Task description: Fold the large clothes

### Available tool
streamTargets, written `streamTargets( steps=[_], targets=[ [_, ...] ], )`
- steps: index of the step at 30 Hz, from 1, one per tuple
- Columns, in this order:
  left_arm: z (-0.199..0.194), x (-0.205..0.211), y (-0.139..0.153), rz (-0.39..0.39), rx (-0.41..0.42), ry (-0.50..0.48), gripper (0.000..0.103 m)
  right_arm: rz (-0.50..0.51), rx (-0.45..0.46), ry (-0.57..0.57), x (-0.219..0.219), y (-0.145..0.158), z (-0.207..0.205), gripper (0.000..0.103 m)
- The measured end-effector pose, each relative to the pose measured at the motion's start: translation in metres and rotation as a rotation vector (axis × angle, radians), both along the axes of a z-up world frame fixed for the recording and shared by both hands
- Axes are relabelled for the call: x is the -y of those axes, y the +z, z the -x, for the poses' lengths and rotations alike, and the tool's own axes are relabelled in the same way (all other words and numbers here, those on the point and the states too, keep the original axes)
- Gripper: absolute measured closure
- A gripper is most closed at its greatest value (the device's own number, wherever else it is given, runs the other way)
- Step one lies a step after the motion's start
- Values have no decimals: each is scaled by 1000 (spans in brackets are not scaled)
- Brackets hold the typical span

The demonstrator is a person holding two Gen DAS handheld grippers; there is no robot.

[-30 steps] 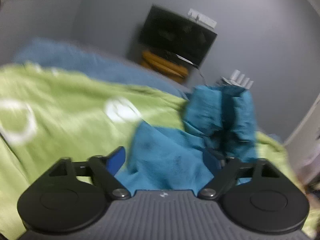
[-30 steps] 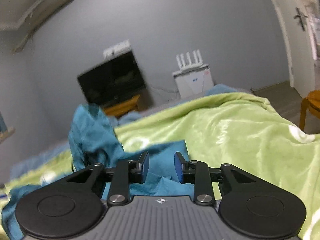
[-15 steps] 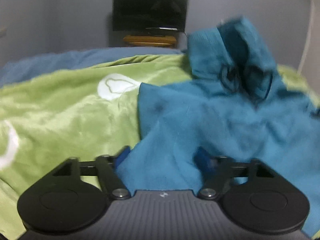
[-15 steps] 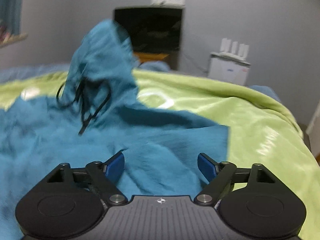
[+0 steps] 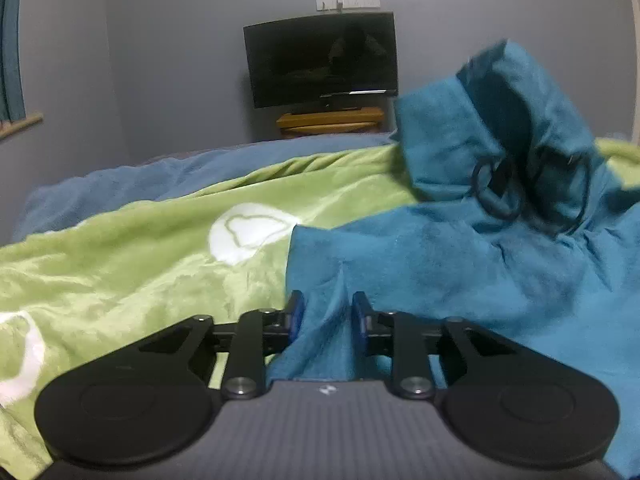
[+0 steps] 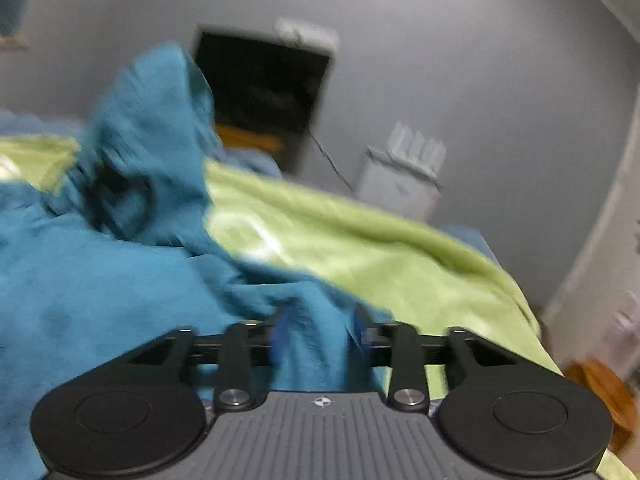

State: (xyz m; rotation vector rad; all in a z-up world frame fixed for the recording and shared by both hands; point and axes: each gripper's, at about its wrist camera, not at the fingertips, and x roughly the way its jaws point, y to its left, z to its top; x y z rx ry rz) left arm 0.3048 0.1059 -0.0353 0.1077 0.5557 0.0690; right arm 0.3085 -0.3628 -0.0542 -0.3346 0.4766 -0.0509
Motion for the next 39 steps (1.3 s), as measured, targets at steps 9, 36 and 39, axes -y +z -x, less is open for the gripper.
streamTargets(
  steps=[9, 36, 39],
  targets=[
    [65, 39, 30, 53, 103, -102, 31, -204, 62, 156, -27, 7, 93, 36],
    [171, 47, 4, 178, -123, -65, 17, -602, -58, -158, 64, -29, 219, 19],
    [188, 23, 11, 330, -156, 8, 17, -745, -113, -177, 76, -31, 235, 17]
  ],
)
